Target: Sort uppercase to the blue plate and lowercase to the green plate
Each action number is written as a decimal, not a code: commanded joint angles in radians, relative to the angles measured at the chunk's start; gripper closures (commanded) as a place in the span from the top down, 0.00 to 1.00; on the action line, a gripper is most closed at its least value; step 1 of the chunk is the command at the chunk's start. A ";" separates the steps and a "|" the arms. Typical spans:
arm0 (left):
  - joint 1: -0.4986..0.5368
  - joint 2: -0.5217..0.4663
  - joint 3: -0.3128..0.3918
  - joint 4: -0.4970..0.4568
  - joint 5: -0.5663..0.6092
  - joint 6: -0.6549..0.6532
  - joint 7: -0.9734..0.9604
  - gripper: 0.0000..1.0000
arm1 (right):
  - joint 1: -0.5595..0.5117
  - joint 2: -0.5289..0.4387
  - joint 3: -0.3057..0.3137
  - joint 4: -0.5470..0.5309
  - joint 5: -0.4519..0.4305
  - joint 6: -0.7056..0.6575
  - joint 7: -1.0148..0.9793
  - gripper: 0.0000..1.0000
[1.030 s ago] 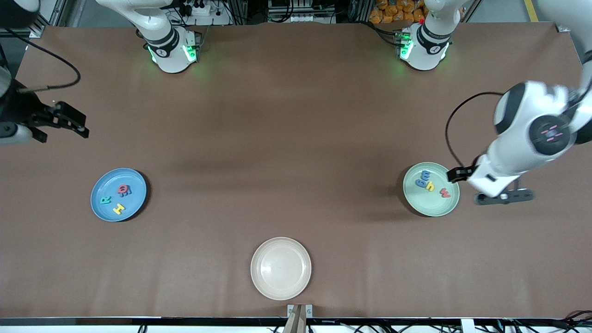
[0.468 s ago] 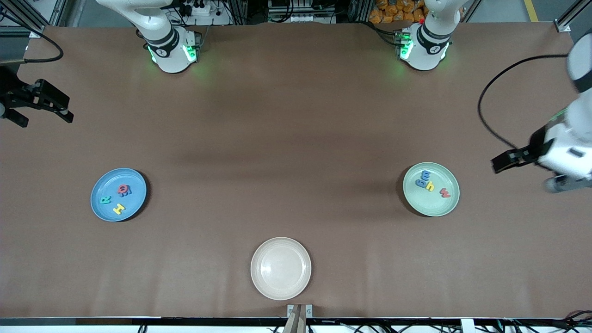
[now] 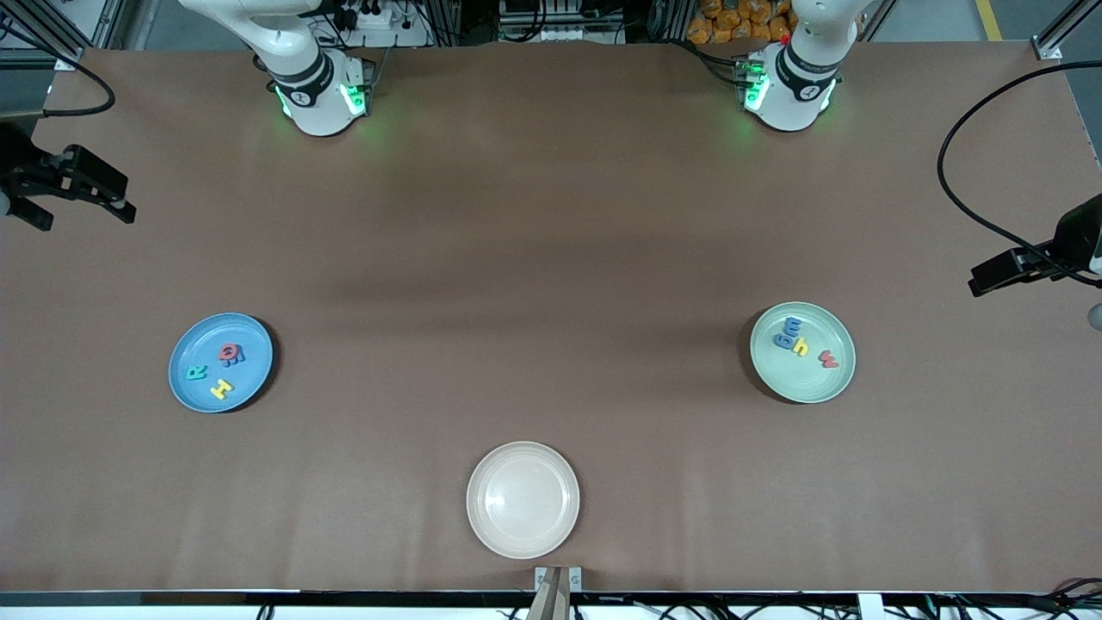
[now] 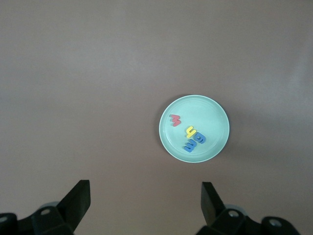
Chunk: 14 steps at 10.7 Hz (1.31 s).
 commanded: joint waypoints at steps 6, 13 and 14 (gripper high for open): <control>0.008 -0.023 -0.009 0.019 -0.030 -0.028 0.041 1.00 | -0.012 -0.023 0.010 -0.004 -0.013 -0.021 0.006 1.00; -0.584 -0.075 0.651 0.019 -0.181 -0.043 0.029 1.00 | -0.012 -0.023 0.010 -0.004 -0.015 -0.025 0.006 1.00; -0.595 -0.080 0.664 0.019 -0.181 -0.043 0.029 1.00 | -0.012 -0.023 0.012 -0.002 -0.015 -0.024 0.006 1.00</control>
